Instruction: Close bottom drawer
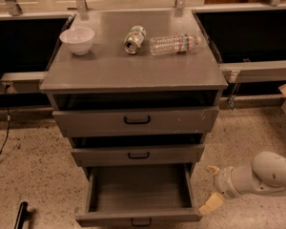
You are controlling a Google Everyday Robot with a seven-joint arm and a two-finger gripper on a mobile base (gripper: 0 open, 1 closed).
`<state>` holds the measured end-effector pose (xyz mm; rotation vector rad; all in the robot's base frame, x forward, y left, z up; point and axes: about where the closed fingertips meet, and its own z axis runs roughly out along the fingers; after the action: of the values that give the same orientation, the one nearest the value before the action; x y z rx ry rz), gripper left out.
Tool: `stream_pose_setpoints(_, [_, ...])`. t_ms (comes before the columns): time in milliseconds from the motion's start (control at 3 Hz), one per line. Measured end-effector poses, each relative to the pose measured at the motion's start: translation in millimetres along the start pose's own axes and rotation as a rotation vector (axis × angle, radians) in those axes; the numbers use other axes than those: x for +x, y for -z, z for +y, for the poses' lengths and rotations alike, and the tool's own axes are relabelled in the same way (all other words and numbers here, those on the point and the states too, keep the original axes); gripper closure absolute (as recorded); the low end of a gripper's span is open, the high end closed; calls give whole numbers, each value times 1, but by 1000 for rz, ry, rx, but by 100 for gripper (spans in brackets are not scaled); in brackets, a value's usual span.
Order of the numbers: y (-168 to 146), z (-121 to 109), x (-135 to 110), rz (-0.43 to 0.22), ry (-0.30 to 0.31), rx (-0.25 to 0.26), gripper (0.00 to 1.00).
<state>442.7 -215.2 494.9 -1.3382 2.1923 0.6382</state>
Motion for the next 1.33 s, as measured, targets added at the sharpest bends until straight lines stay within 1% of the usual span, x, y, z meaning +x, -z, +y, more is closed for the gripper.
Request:
stream_pose_setpoints(333, [-47, -37, 33, -49, 52, 45, 0])
stream_pose_setpoints(667, [-56, -43, 38, -61, 54, 44, 0])
stream_pose_setpoints(1000, [-75, -58, 27, -111, 128, 84, 0])
stream_pose_setpoints(1333, [-118, -62, 24, -269, 232, 67, 0])
